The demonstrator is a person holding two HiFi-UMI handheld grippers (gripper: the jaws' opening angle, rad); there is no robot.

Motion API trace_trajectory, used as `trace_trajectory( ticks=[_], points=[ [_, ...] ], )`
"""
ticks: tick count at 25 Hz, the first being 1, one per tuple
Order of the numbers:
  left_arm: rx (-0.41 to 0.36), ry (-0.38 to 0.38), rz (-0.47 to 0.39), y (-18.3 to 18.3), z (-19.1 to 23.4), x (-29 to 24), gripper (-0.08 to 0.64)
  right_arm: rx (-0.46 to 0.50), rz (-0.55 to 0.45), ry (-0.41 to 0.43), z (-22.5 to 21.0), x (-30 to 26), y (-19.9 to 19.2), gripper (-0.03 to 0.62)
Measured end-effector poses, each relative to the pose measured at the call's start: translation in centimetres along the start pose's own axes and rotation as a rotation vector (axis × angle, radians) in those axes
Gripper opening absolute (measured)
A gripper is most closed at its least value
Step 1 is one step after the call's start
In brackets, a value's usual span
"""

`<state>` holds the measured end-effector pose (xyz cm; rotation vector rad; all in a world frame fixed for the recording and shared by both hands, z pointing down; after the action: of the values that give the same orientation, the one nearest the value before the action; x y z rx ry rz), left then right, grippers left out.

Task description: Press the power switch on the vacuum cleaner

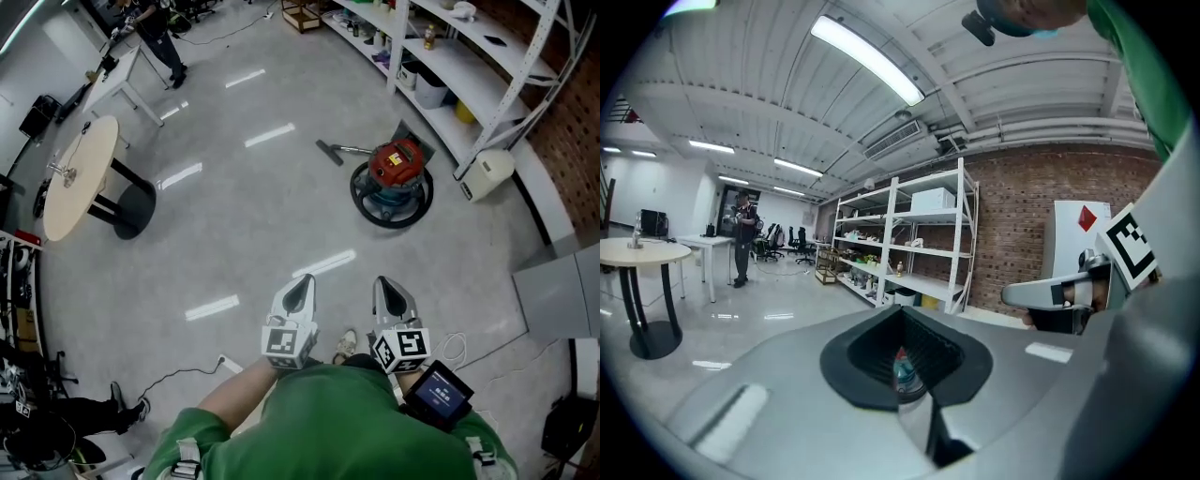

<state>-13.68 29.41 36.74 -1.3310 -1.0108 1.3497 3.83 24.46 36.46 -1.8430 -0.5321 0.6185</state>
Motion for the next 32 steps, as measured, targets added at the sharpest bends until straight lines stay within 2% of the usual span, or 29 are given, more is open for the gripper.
trace_trajectory(
  ticks=[9,19,32],
  points=[
    [-0.013,-0.005,0.006,1.5,-0.9,-5.4,0.006,-0.03,-0.009,-0.004,-4.5,-2.9,1.2,0.003],
    [-0.006,-0.091,-0.005,1.7,1.0,-14.0,0.006,-0.009,-0.002,-0.123,-8.6,-8.0,3.0,0.002],
    [0.024,-0.251,-0.039,5.0,9.8,-25.8,0.006,0.023,0.002,-0.291,-8.4,-20.3,6.7,0.002]
  ],
)
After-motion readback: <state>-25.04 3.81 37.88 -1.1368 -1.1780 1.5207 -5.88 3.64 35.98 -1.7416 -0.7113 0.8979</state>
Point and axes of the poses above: the fingertips, and each gripper's own axes: x backward along the fingers, z to its left, y out of its top, the point moved 3 cm from there along x, backward along the fingers, and after that the axes turned 9 degrees about y, right-handed, at the moved point
